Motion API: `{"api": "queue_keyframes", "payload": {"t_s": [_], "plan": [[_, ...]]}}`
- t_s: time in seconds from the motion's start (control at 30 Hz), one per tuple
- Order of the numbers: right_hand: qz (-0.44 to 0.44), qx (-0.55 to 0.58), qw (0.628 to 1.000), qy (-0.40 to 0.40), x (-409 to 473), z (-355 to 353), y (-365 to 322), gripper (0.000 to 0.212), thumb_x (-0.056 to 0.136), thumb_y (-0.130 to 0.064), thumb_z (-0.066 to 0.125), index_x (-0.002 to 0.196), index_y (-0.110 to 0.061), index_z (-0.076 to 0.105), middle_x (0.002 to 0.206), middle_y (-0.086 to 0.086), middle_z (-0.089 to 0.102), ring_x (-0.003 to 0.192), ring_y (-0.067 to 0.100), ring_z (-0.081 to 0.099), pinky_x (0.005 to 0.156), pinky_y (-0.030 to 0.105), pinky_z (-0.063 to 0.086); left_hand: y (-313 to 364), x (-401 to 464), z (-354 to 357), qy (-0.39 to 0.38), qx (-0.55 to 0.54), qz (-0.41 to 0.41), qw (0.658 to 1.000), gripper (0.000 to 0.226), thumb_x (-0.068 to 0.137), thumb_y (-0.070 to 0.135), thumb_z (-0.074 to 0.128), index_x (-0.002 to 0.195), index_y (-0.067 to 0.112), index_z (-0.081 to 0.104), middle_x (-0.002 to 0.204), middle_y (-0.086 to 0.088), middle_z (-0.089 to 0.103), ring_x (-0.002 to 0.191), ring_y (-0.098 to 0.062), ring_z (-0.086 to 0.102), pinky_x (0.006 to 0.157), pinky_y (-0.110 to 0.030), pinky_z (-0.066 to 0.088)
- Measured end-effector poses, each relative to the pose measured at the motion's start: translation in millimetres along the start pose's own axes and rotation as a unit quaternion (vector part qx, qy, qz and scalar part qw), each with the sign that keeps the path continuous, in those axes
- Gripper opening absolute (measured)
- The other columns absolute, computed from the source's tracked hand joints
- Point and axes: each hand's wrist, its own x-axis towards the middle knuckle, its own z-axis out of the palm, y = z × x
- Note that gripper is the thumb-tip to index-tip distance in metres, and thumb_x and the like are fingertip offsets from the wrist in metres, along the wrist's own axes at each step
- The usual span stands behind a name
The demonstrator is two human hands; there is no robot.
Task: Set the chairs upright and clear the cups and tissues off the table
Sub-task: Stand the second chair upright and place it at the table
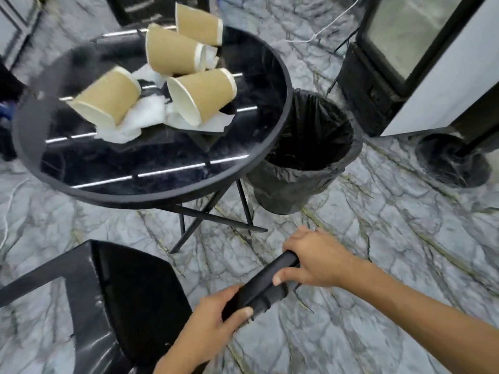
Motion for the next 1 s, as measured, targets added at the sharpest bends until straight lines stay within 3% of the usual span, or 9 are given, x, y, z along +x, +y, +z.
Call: {"api": "queue_keyframes", "payload": {"t_s": [0.17, 0.27, 0.5, 0.57, 0.63, 0.7, 0.8, 0.9, 1.0], "plan": [[-0.034, -0.057, 0.998, 0.008, -21.0, -69.5, -62.0, 0.061, 0.079, -0.077, 0.054, 0.088, -0.017, 0.057, 0.088, -0.003, 0.057, 0.096, 0.02, 0.046, 0.074, 0.037, 0.031, 69.3, -22.2, -29.0, -0.019, 0.015, 0.011, 1.0, 0.019, 0.091, 0.037, 0.069, 0.108, 0.042, 0.066, 0.11, -0.005, 0.076, 0.098, -0.02, 0.071, 0.088, -0.043, 0.056], [-0.053, -0.061, 0.997, 0.005, -36.5, -109.5, -88.2, 0.054, 0.08, -0.07, 0.06, 0.089, -0.016, 0.059, 0.089, 0.0, 0.06, 0.095, 0.02, 0.045, 0.074, 0.036, 0.029, 94.6, -51.6, -47.8, -0.009, 0.026, 0.022, 0.999, 0.029, 0.086, 0.034, 0.073, 0.114, 0.039, 0.067, 0.105, 0.003, 0.077, 0.095, -0.014, 0.073, 0.088, -0.042, 0.057], [-0.093, 0.112, 0.988, 0.056, -73.8, -183.0, -135.7, 0.049, 0.087, -0.062, 0.061, 0.121, -0.026, 0.066, 0.112, -0.007, 0.066, 0.102, 0.012, 0.056, 0.088, 0.034, 0.049, 121.0, -134.1, -93.0, 0.056, -0.01, 0.022, 0.998, 0.05, 0.078, 0.018, 0.077, 0.124, 0.036, 0.068, 0.112, 0.01, 0.077, 0.112, -0.005, 0.068, 0.104, -0.039, 0.051], [-0.089, 0.159, 0.981, 0.065, -83.8, -197.9, -149.0, 0.052, 0.085, -0.066, 0.061, 0.118, -0.026, 0.069, 0.109, -0.008, 0.07, 0.095, 0.01, 0.063, 0.082, 0.034, 0.053, 124.2, -161.0, -107.0, 0.068, -0.019, 0.014, 0.997, 0.051, 0.079, 0.012, 0.078, 0.125, 0.032, 0.068, 0.115, 0.011, 0.076, 0.115, -0.005, 0.066, 0.107, -0.034, 0.049], [-0.087, 0.192, 0.975, 0.071, -91.7, -206.6, -155.6, 0.046, 0.085, -0.069, 0.058, 0.104, -0.029, 0.072, 0.092, -0.005, 0.071, 0.08, 0.013, 0.065, 0.073, 0.041, 0.055, 126.2, -194.6, -123.4, 0.088, -0.026, 0.006, 0.996, 0.053, 0.082, 0.0, 0.076, 0.127, 0.026, 0.067, 0.116, 0.011, 0.076, 0.115, -0.005, 0.067, 0.102, -0.022, 0.05], [-0.075, 0.22, 0.971, 0.063, -98.9, -212.0, -157.1, 0.04, 0.087, -0.066, 0.059, 0.105, -0.032, 0.072, 0.092, -0.008, 0.072, 0.081, 0.012, 0.067, 0.075, 0.041, 0.056, 127.0, -229.9, -143.5, 0.105, -0.027, 0.003, 0.994, 0.049, 0.083, -0.005, 0.074, 0.126, 0.019, 0.068, 0.114, 0.008, 0.077, 0.114, -0.009, 0.068, 0.097, -0.018, 0.05], [-0.068, 0.237, 0.968, 0.054, -105.3, -218.0, -170.6, 0.033, 0.091, -0.058, 0.059, 0.112, -0.036, 0.071, 0.103, -0.016, 0.072, 0.094, 0.003, 0.066, 0.086, 0.033, 0.055, 123.2, -279.1, -173.2, 0.104, -0.024, -0.011, 0.994, 0.043, 0.085, 0.0, 0.075, 0.123, 0.02, 0.069, 0.113, 0.007, 0.077, 0.113, -0.01, 0.069, 0.102, -0.027, 0.051], [-0.087, 0.255, 0.961, 0.064, -104.8, -223.0, -204.3, 0.029, 0.092, -0.052, 0.061, 0.109, -0.031, 0.074, 0.099, -0.019, 0.071, 0.094, -0.001, 0.065, 0.081, 0.02, 0.049, 128.7, -311.5, -191.0, 0.122, -0.02, -0.021, 0.992, 0.031, 0.089, 0.015, 0.074, 0.118, 0.027, 0.07, 0.11, 0.012, 0.077, 0.11, -0.007, 0.07, 0.099, -0.026, 0.052], [-0.121, 0.236, 0.962, 0.072, -105.3, -227.3, -243.9, 0.036, 0.089, -0.06, 0.06, 0.104, -0.03, 0.075, 0.094, -0.014, 0.07, 0.09, 0.004, 0.064, 0.078, 0.022, 0.051, 153.9, -324.7, -200.5, 0.187, 0.008, 0.005, 0.982, 0.018, 0.09, 0.042, 0.069, 0.106, 0.033, 0.072, 0.099, 0.015, 0.077, 0.096, -0.001, 0.071, 0.091, -0.027, 0.054]]}}
